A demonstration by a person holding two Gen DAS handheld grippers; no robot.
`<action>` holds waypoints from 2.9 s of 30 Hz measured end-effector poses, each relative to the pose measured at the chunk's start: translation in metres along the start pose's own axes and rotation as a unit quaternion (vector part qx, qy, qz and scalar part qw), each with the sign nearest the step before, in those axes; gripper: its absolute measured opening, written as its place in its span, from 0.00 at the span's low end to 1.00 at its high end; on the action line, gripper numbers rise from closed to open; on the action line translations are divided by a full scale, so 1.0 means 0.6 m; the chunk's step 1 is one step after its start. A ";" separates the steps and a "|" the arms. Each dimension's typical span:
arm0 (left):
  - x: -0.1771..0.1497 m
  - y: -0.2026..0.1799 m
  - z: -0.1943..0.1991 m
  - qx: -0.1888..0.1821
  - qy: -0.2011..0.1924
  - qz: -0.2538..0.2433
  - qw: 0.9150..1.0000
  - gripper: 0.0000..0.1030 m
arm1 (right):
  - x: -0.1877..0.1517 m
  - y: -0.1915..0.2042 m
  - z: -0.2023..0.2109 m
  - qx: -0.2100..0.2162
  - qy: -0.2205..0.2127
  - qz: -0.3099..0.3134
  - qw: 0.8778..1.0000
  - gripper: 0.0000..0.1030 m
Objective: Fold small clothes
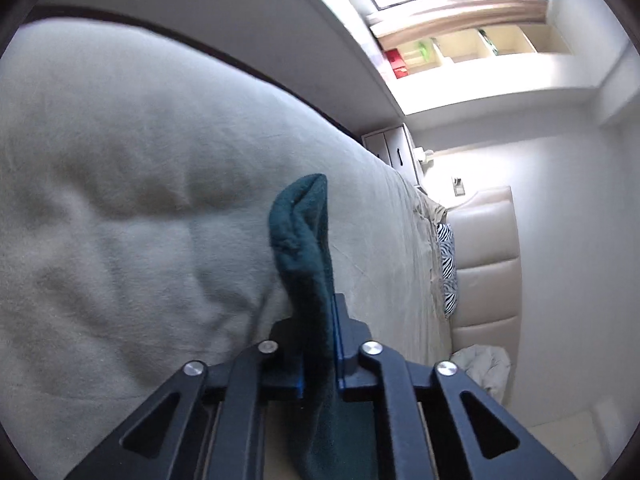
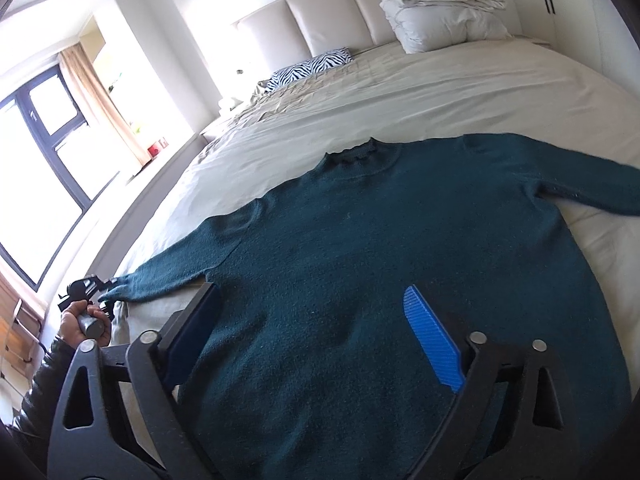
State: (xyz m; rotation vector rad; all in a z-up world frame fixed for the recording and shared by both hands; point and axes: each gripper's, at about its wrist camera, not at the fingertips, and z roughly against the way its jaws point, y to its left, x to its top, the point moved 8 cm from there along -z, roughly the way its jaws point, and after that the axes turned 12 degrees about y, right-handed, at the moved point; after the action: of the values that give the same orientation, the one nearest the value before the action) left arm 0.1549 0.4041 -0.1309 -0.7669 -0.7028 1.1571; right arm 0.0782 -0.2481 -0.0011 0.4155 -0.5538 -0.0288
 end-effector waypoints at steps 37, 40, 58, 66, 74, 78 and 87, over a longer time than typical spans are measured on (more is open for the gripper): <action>-0.645 -0.196 -0.154 0.204 0.032 -0.731 0.651 0.12 | 0.166 0.080 -0.425 0.264 0.277 -0.145 0.912 0.31; -0.643 -0.198 -0.152 0.206 0.035 -0.728 0.653 0.12 | 0.169 0.100 -0.433 0.245 0.275 -0.098 0.925 0.22; -0.456 -0.236 -0.100 0.079 0.142 -0.514 0.842 0.33 | 0.346 -0.111 -0.383 0.068 0.147 -0.093 0.982 0.07; -0.366 -0.263 -0.118 0.058 0.143 -0.467 0.871 0.32 | 0.385 -0.211 -0.371 0.034 0.129 -0.130 0.983 0.07; -0.399 -0.272 -0.143 0.044 0.166 -0.472 0.865 0.32 | 0.417 -0.263 -0.370 0.000 0.118 -0.140 0.983 0.07; -0.410 -0.274 -0.162 0.045 0.179 -0.467 0.865 0.32 | 0.365 -0.275 -0.342 -0.012 0.111 -0.153 0.982 0.07; -0.430 -0.267 -0.208 0.070 0.193 -0.486 0.850 0.32 | 0.364 -0.297 -0.351 -0.022 0.116 -0.156 0.981 0.07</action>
State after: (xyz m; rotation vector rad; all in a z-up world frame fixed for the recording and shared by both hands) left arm 0.2750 0.1010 -0.0922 -0.3884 -0.5364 0.1076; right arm 0.3882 -0.3626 -0.1225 0.4522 -0.2528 -0.2905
